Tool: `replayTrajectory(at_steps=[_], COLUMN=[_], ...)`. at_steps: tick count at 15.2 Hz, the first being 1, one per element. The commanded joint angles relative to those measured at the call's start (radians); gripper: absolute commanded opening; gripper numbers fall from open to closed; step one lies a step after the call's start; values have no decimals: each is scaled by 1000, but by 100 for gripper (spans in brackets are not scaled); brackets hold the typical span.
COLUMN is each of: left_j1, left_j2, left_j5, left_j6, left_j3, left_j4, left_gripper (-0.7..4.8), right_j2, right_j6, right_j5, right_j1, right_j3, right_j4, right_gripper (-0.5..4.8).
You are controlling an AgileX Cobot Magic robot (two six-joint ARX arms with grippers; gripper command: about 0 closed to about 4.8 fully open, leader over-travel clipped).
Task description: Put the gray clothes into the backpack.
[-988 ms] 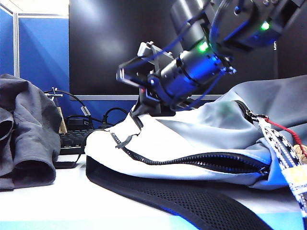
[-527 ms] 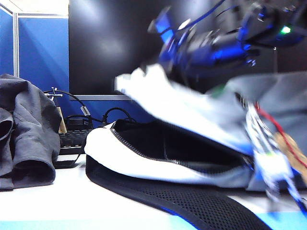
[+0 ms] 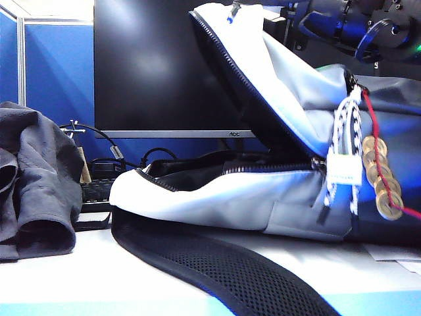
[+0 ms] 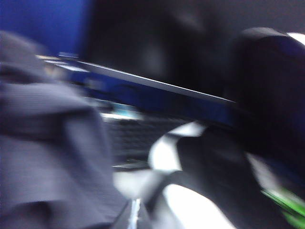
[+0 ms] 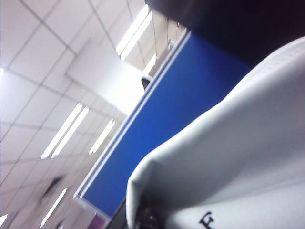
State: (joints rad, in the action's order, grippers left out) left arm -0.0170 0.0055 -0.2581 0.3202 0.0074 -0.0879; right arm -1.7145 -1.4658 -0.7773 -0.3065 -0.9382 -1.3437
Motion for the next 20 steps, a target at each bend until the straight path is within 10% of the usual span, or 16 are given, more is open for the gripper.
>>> replayTrajectory(at_steps=[1, 3, 8, 10, 13, 20], left_j1=[0, 0, 0, 0, 0, 4], left_j2=[-2, -2, 94, 283, 721, 1427], left_j5=[264, 350, 158, 89, 240, 333], left_j6=[30, 54, 117, 0, -257, -261], left_j3=[0, 0, 76, 216, 379, 717], left_j4=[53, -2, -157, -102, -142, -207], left_gripper=[472, 479, 479, 479, 479, 479], right_j2=[14, 14, 14, 14, 14, 14], right_j6=[-4, -4, -3, 0, 0, -1], right_j5=[-28, -34, -33, -33, -33, -53], right_j1=[-3, -3, -3, -4, -4, -6], right_j3=[-11, -11, -11, -11, -11, -11], right_j4=[-71, -71, -71, -71, -71, -71], right_gripper=[-5, -5, -5, -5, -5, -5])
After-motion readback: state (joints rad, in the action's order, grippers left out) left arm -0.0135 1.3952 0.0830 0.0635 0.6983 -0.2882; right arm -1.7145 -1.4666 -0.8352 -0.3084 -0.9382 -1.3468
